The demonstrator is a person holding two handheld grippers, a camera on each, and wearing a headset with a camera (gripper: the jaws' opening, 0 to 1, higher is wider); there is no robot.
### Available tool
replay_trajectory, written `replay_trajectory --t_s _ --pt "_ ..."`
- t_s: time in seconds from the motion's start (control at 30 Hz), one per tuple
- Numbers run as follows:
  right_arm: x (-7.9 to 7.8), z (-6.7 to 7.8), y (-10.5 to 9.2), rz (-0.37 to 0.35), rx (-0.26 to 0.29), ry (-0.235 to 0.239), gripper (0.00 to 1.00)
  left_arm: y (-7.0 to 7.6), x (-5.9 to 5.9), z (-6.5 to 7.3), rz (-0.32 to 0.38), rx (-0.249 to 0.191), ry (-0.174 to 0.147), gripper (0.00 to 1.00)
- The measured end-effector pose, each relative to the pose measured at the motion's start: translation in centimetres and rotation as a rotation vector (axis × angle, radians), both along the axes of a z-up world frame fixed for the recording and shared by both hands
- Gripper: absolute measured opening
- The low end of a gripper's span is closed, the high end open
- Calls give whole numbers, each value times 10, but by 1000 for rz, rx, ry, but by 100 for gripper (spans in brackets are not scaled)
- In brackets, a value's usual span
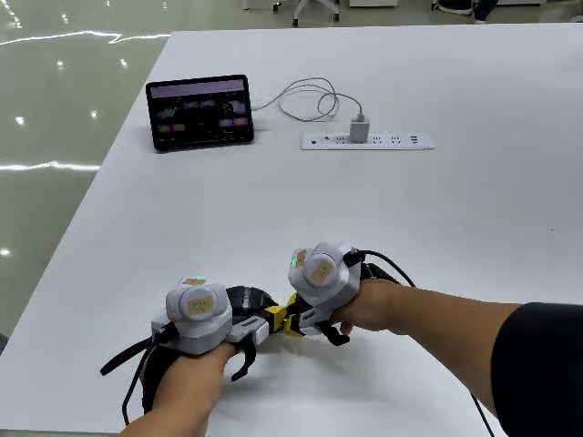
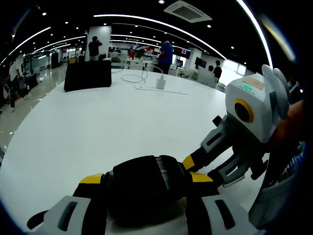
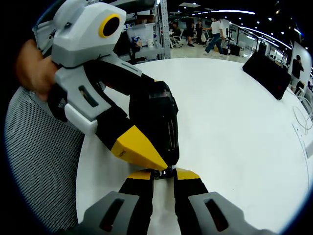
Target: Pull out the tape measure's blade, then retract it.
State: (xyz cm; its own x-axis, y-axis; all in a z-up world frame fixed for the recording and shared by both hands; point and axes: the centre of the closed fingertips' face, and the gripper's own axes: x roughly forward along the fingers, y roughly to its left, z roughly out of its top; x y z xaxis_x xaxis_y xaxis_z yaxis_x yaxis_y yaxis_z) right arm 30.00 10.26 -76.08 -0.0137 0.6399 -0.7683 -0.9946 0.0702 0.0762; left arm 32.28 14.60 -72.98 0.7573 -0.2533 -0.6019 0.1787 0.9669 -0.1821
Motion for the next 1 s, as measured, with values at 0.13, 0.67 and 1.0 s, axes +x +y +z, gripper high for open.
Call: replay_trajectory --t_s 0.13,0.67,1.0 --pt "-1 0 0 -4 1 0 11 0 0 0 0 0 -3 61" --pt "-3 0 0 -14 -5 5 11 -1 -1 1 -11 5 -7 63" --pt "-3 0 0 -8 -9 -1 12 -1 -1 1 -11 10 -7 63"
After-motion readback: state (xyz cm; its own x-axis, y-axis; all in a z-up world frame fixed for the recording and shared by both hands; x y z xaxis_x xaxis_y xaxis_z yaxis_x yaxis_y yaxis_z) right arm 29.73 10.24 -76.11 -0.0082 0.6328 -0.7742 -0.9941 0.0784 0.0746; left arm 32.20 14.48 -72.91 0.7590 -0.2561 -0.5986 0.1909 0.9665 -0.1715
